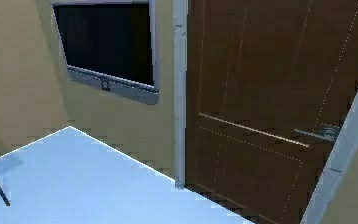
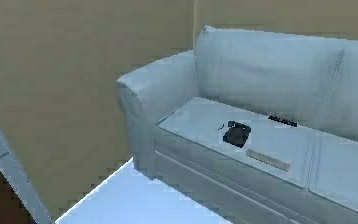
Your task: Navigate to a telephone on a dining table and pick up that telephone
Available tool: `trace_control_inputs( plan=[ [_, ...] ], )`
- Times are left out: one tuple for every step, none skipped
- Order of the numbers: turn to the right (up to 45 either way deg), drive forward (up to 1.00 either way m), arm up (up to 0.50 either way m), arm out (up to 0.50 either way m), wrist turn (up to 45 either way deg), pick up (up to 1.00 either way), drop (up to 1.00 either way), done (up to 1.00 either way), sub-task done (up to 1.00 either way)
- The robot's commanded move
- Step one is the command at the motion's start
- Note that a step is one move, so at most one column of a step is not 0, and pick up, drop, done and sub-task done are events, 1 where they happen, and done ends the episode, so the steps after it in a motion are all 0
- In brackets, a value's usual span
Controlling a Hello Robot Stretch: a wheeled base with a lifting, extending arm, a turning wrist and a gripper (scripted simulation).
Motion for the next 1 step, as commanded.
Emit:
trace_control_inputs(
  plan=[
    [-45.0, 0.00, 0.00, 0.00, 0.0, 0.00, 0.00, 0.00, 0.00]
  ],
)
